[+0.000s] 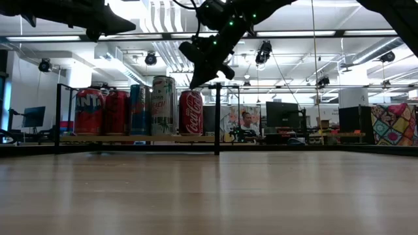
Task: Place canned beverage on shelf
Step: Adjust the red white soda can on the shelf
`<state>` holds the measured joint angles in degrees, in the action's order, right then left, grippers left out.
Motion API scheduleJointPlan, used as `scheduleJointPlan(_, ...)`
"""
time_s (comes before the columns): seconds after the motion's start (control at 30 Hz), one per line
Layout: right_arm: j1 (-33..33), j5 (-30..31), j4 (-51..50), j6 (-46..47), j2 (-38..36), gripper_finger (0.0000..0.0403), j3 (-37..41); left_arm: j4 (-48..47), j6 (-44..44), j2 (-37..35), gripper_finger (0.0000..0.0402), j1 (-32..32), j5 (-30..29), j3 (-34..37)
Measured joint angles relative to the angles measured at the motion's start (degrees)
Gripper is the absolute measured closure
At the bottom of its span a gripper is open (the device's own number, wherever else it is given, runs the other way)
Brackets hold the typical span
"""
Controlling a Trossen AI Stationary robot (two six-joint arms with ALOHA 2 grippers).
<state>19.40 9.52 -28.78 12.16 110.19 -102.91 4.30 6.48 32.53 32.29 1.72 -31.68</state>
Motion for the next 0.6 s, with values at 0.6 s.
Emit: scheduleJointPlan(0.6, -0.42, -0.5, -1.19, 0.24, 0.61, 0.0394, 0.0, -0.01, -1.03, 0.0, 0.0402, 0.0, 0.0, 0.0)
